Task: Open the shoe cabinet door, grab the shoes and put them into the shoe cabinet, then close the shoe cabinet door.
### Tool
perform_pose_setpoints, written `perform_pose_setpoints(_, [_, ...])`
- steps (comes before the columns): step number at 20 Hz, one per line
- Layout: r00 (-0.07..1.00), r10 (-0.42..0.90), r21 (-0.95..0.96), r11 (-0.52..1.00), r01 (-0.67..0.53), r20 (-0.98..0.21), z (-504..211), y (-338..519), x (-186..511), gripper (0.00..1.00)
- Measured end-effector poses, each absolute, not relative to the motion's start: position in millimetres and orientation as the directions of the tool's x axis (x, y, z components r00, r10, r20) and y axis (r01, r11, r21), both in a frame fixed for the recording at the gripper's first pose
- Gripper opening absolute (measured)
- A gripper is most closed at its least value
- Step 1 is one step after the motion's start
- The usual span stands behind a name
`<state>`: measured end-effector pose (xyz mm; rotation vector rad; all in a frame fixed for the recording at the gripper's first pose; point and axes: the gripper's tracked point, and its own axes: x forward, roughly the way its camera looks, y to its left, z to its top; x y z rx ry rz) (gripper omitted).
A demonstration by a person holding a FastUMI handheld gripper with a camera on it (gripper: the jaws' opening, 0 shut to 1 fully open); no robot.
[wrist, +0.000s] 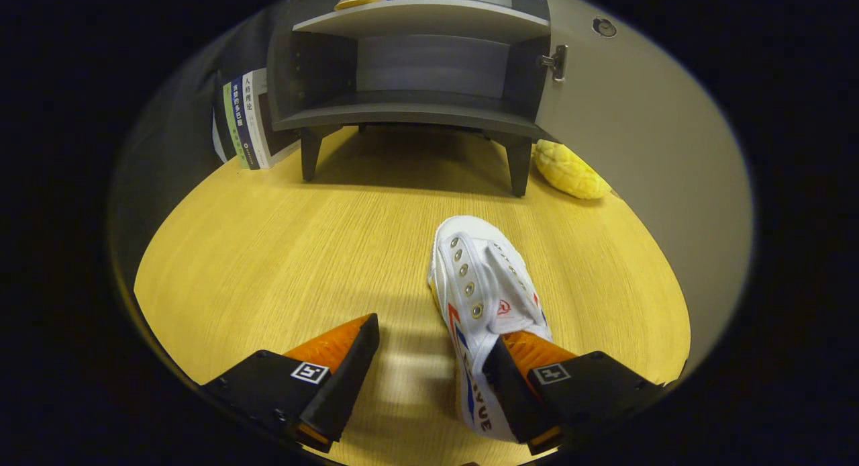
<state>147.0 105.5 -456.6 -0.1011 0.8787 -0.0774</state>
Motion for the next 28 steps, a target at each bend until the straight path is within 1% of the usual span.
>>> perform_pose_setpoints(2, [0.632, -0.158, -0.154, 0.986, 0.061, -0.758, -459, 94, 153, 0.89])
perform_pose_setpoints(3, [0.635, -0.187, -0.170, 0.981, 0.089, -0.750, -459, 87, 156, 0.81])
perform_pose_setpoints(5, [0.638, -0.198, -0.173, 0.980, 0.102, -0.744, -460, 84, 158, 0.60])
perform_pose_setpoints(7, [0.650, -0.187, -0.189, 0.980, 0.068, -0.736, -459, 86, 160, 0.39])
perform_pose_setpoints(8, [0.651, -0.180, -0.199, 0.979, 0.045, -0.737, -460, 87, 162, 0.32])
perform_pose_setpoints(9, [0.657, -0.160, -0.191, 0.981, 0.025, -0.737, -465, 93, 166, 0.30])
perform_pose_setpoints(11, [0.646, -0.126, -0.177, 0.984, -0.014, -0.753, -465, 98, 166, 0.13])
perform_pose_setpoints(13, [0.635, -0.106, -0.161, 0.986, -0.030, -0.765, -462, 99, 167, 0.06])
perform_pose_setpoints(15, [0.634, -0.087, -0.151, 0.987, -0.047, -0.768, -462, 98, 167, 0.03])
perform_pose_setpoints(17, [0.634, -0.079, -0.146, 0.988, -0.055, -0.770, -459, 97, 168, 0.03])
perform_pose_setpoints(21, [0.675, -0.080, -0.170, 0.983, -0.069, -0.734, -440, 102, 175, 0.03])
perform_pose_setpoints(24, [0.721, -0.078, -0.228, 0.967, -0.113, -0.688, -415, 109, 181, 0.03])
perform_pose_setpoints(28, [0.761, -0.043, -0.199, 0.973, -0.113, -0.647, -363, 122, 183, 0.03])
